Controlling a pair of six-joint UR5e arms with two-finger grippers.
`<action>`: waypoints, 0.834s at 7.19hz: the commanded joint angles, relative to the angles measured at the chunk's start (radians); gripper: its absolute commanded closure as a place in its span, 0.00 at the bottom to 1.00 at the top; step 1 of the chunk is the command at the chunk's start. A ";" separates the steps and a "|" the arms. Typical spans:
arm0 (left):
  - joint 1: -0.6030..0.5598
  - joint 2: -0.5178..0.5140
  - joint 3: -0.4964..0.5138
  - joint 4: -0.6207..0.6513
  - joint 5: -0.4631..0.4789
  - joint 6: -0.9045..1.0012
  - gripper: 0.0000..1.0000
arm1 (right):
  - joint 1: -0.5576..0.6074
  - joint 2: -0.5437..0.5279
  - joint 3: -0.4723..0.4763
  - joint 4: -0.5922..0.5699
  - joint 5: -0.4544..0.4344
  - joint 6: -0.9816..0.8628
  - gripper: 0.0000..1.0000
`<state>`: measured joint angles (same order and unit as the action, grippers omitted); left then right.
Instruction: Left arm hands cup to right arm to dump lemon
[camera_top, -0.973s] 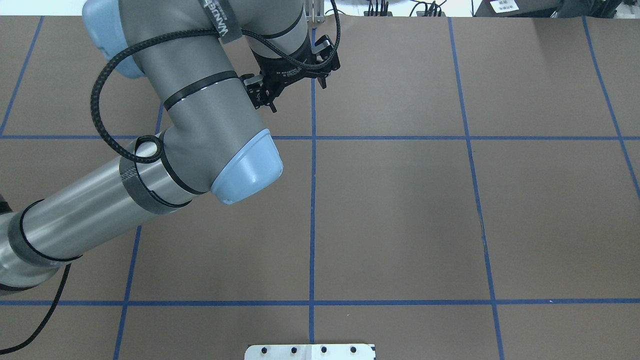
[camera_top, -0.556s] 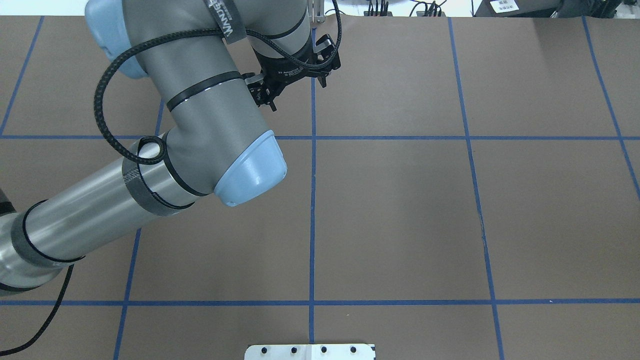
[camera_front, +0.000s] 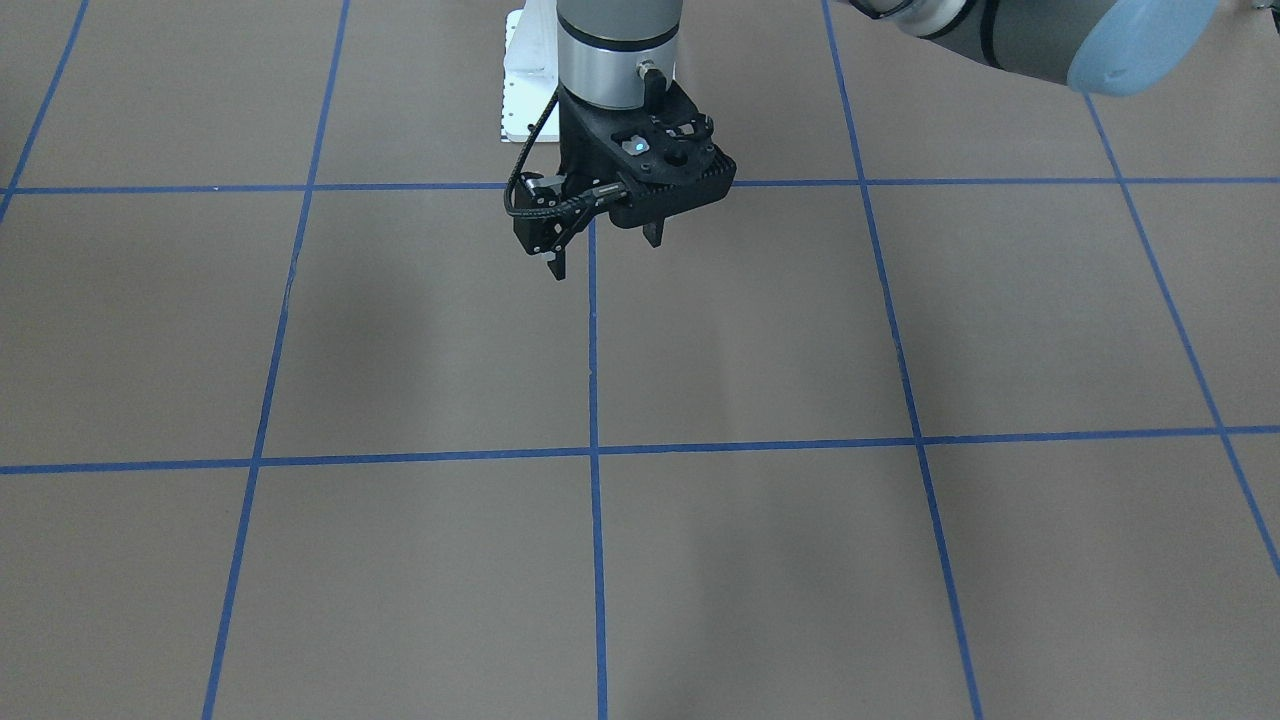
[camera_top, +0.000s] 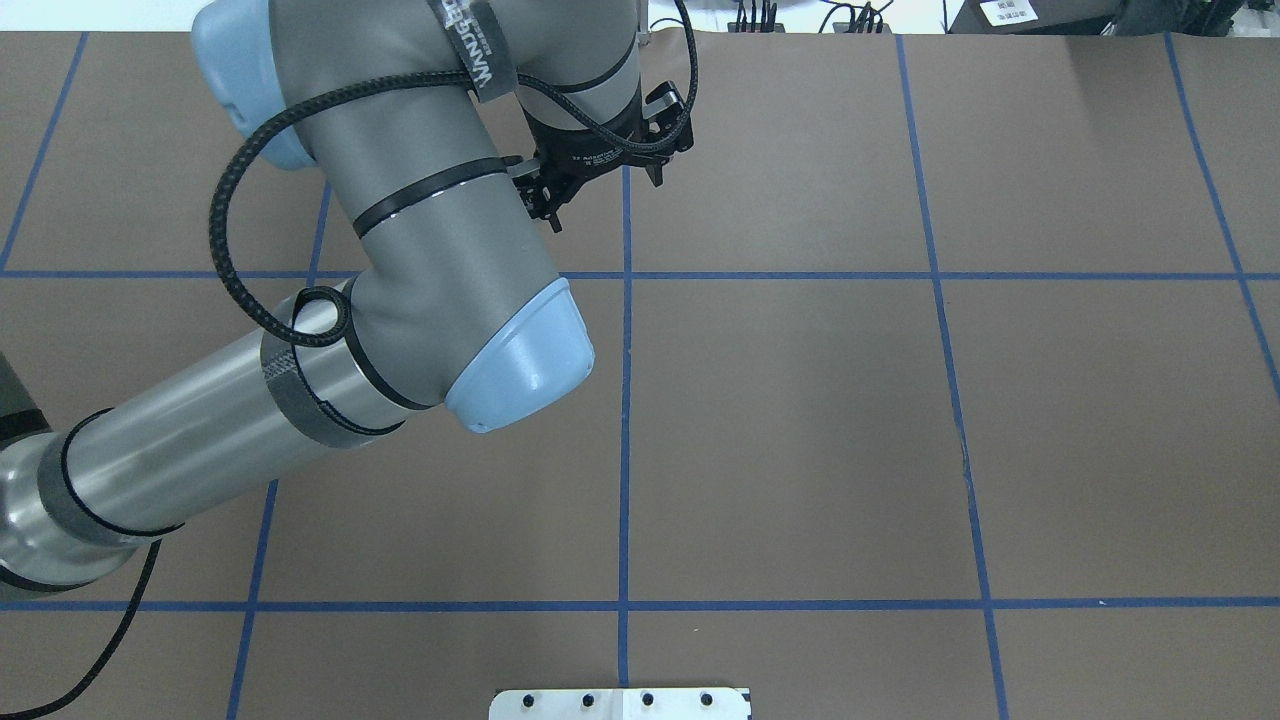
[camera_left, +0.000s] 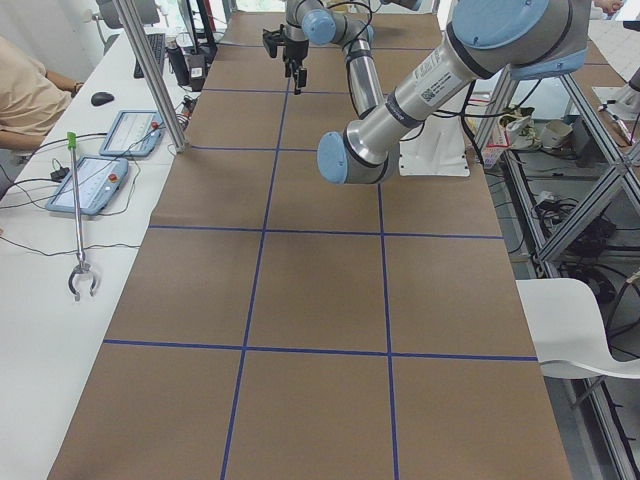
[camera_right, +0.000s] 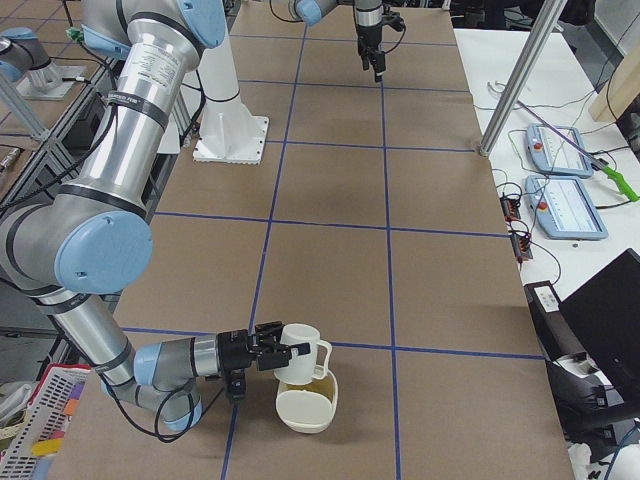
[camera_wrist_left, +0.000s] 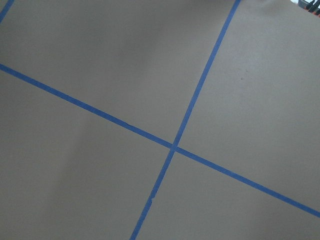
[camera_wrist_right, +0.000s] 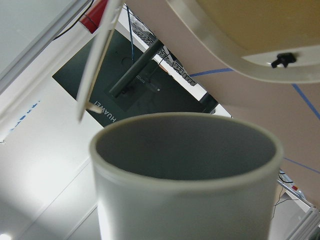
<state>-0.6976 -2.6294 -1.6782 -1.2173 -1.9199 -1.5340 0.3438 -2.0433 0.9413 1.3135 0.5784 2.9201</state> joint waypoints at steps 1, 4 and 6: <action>0.001 -0.001 0.002 0.001 -0.001 0.000 0.00 | -0.003 0.053 0.092 -0.193 0.006 -0.212 0.81; 0.016 -0.003 0.000 0.001 -0.004 0.000 0.00 | -0.003 0.093 0.384 -0.582 -0.006 -0.490 0.80; 0.013 -0.018 0.002 0.002 -0.013 -0.003 0.00 | -0.005 0.268 0.493 -0.814 -0.031 -0.866 0.81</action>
<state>-0.6834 -2.6394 -1.6779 -1.2154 -1.9296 -1.5354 0.3401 -1.8764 1.3775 0.6448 0.5592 2.2685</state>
